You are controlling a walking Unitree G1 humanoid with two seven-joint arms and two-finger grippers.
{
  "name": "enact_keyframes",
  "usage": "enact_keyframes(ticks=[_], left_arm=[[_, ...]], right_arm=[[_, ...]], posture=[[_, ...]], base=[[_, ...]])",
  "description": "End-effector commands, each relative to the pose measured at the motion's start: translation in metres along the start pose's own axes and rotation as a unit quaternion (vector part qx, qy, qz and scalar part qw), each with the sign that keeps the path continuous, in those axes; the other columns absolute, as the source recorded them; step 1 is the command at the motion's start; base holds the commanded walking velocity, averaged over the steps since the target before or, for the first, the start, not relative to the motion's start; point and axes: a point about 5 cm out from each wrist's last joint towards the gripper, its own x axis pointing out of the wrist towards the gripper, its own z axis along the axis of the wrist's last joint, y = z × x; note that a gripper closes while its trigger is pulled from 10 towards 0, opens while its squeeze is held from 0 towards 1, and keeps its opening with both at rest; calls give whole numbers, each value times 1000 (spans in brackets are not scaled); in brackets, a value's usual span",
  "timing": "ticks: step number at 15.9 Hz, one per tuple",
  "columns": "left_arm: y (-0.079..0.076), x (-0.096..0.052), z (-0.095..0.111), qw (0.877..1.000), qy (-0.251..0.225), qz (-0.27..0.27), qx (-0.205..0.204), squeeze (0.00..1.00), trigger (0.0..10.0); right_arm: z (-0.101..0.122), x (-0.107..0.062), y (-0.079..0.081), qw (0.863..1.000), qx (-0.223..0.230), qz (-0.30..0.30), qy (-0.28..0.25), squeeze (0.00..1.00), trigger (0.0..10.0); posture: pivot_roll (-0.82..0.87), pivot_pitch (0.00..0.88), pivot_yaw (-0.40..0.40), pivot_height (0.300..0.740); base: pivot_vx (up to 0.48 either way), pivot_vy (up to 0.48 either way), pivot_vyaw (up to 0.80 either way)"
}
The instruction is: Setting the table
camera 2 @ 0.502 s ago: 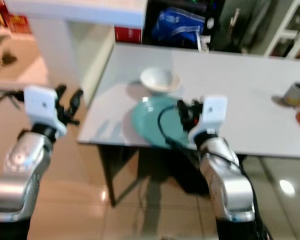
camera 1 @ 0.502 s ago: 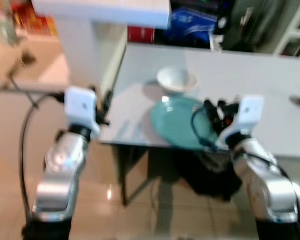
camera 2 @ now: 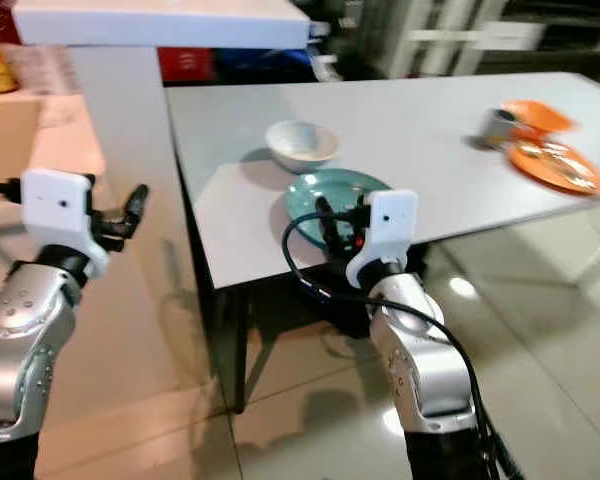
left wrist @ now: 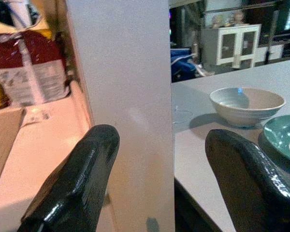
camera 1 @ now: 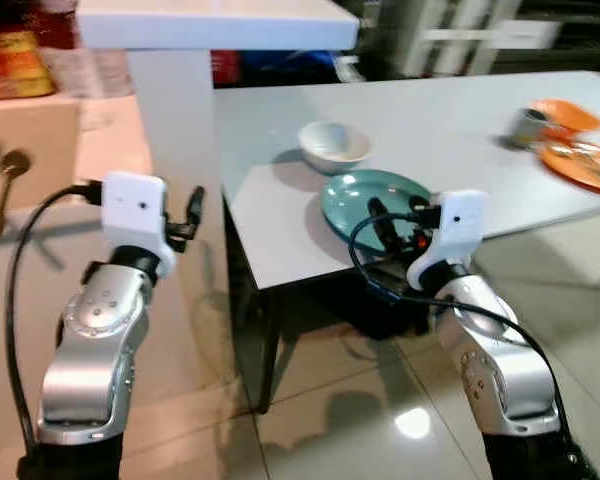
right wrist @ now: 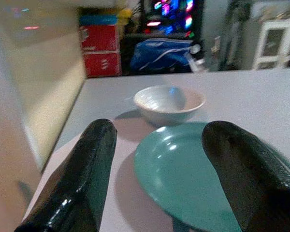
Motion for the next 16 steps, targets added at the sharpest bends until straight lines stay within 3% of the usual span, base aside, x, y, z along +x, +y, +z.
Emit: enact_keyframes(ticks=[1,2,5,8,10,13,16], left_arm=[[-8,2,8,1000,-20,-6,4,0,10000],[-7,2,9,1000,-24,0,8,0,10000],[-7,1,11,1000,-26,1,4,0,10000],[-9,-1,15,999,-44,-1,-1,0,10000],[-19,-11,16,997,-52,-54,-17,0,10000],[-17,-18,15,997,-54,-62,-9,0,10000],[-14,-13,22,997,-65,-49,12,0,10000]], right_arm=[[2,1,-10,1000,-17,-16,-4,855,10000],[3,3,-10,1000,-18,-16,-8,0,10000],[6,5,-8,1000,-21,-6,-20,0,10000],[13,4,3,998,-20,42,-42,0,10000],[11,1,12,995,-31,86,-40,0,10000],[11,1,12,993,-49,95,-44,0,10000],[14,2,13,993,-46,96,-49,0,10000]], posture=[[-9,0,-60,740],[-8,0,-61,740],[-6,0,-66,740],[-6,0,-69,740],[0,0,-76,740],[6,0,-80,740],[7,0,-81,740]], base=[[0,480,-719],[0,480,-425],[0,480,0],[0,480,0],[0,480,0],[0,480,0],[0,480,692]])
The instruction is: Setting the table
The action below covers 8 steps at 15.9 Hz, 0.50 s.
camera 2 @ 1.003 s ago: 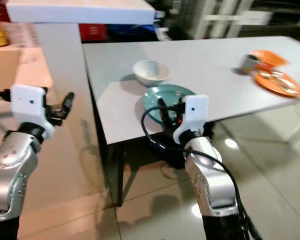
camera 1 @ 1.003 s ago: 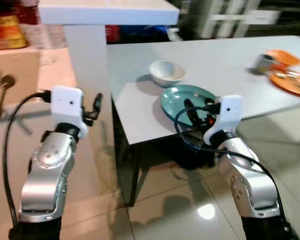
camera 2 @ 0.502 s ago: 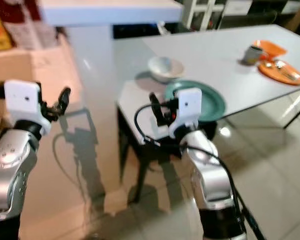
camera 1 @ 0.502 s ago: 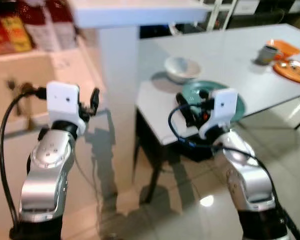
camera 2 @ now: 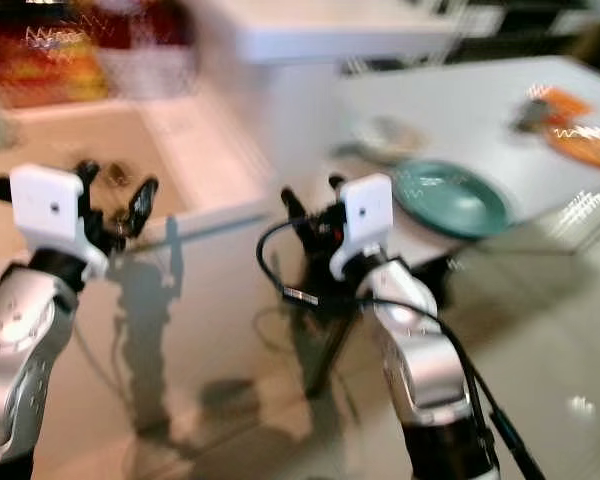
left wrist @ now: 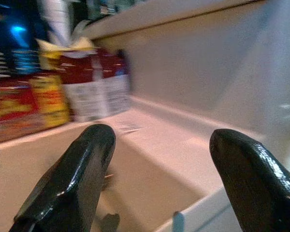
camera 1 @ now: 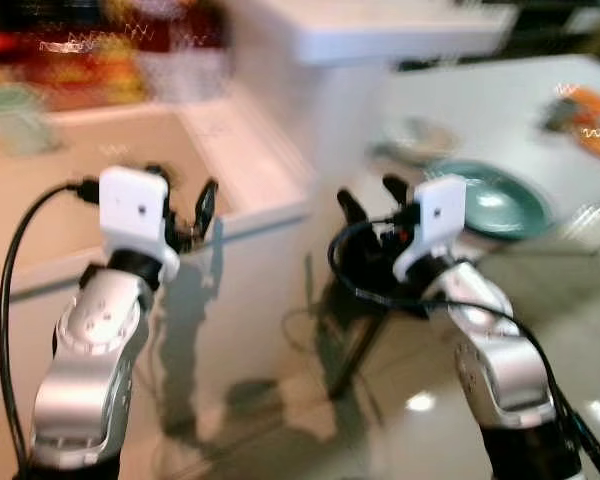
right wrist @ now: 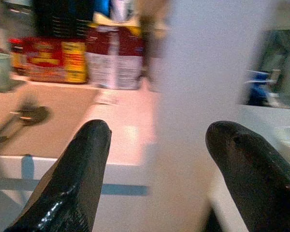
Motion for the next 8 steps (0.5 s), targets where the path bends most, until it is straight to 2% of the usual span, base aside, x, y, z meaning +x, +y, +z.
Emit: enact_keyframes(ticks=[1,6,8], left_arm=[[-4,2,4,1000,-10,-4,5,0,10000],[-9,6,6,1000,-10,-11,5,0,10000],[-11,6,4,1000,-2,-9,-18,0,10000]], right_arm=[[4,-2,-7,1000,7,-17,-13,0,10000],[8,-1,-20,999,6,-44,-13,0,10000],[9,0,-28,998,13,-58,-13,0,10000]], posture=[[5,0,-80,740],[1,0,-76,740],[3,0,-82,740]], base=[[0,480,0],[0,480,0],[0,0,0]])
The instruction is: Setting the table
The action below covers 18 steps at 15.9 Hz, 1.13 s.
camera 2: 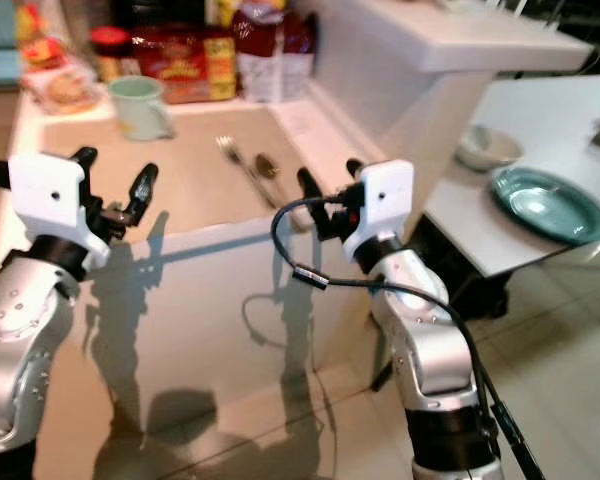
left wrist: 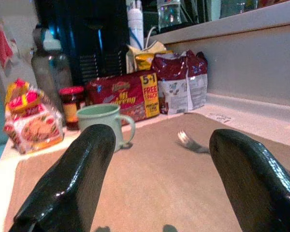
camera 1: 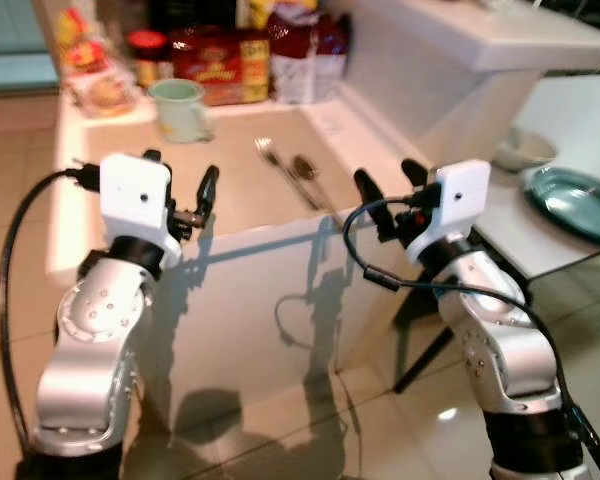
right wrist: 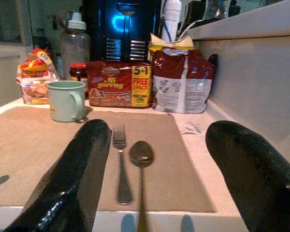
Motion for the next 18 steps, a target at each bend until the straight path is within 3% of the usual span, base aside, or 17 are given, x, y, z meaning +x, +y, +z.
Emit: enact_keyframes(ticks=[1,3,13,15,18], left_arm=[[-5,1,-3,1000,18,-9,7,0,10000],[-5,2,-2,999,12,-13,27,0,10000],[-10,4,1,1000,3,-18,21,0,10000],[-15,5,1,999,1,-33,19,0,10000],[-21,5,3,999,-10,-53,-5,0,10000]], right_arm=[[-2,-1,-11,1000,2,-19,9,0,10000],[-1,0,-12,1000,-11,-15,12,0,10000],[1,2,-12,1000,-25,2,10,0,10000],[3,1,-23,999,4,-42,-3,0,10000],[9,-2,-32,998,2,-63,-22,0,10000]], posture=[[4,0,-84,740],[3,0,-83,740],[7,0,-88,740],[4,0,-87,740],[-2,0,-80,740]], base=[[0,0,0],[0,0,0],[314,0,800],[315,0,0],[104,0,0]])
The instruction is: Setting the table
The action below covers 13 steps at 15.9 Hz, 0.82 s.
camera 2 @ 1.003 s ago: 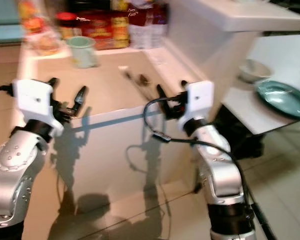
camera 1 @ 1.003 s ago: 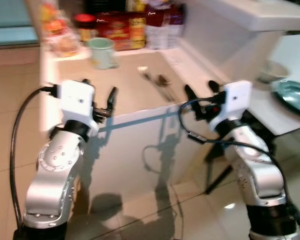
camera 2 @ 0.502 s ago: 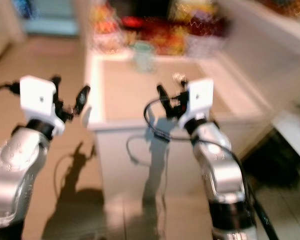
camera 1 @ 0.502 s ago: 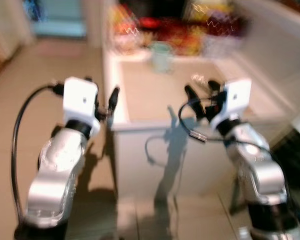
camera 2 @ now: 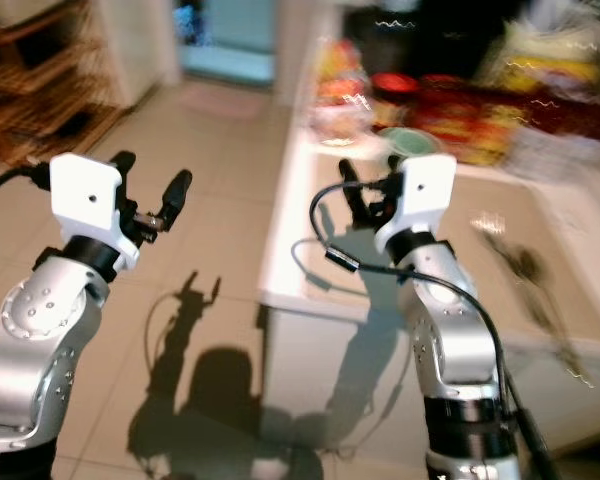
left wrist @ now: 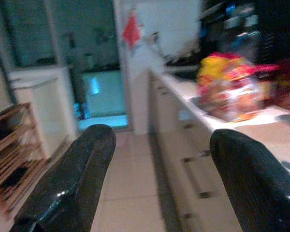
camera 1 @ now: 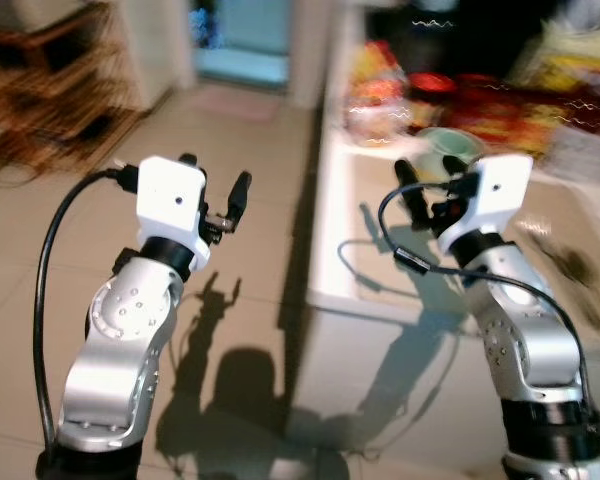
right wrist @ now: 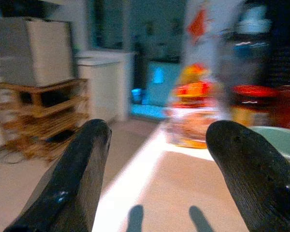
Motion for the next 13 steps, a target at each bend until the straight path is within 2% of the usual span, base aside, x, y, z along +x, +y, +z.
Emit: enact_keyframes(ticks=[1,4,6,7,12,13], left_arm=[[-9,3,5,1000,-11,-24,-5,0,10000],[-11,6,2,999,-1,-31,14,0,10000],[-10,7,1,999,2,-27,20,0,10000],[-9,8,1,1000,3,-24,20,0,10000],[-8,8,1,999,6,-21,33,0,10000],[-6,8,-1,999,12,-15,40,0,10000]], right_arm=[[9,-4,-14,1000,-9,-20,-17,0,10000],[8,-8,-25,999,-8,-33,-8,0,10000],[7,-7,-25,1000,-6,-25,-3,0,10000],[7,-7,-22,1000,-20,-16,1,0,10000],[1,-3,-13,999,-41,7,24,0,10000],[-3,-3,-11,999,-12,15,32,0,10000]], posture=[[-4,0,-79,740],[-9,0,-73,740],[-9,0,-72,740],[-8,0,-72,740],[-5,0,-74,740],[-6,0,-75,740]], base=[[0,0,0],[0,-204,0],[0,-480,0],[0,-480,0],[0,-480,800],[0,-480,0]])
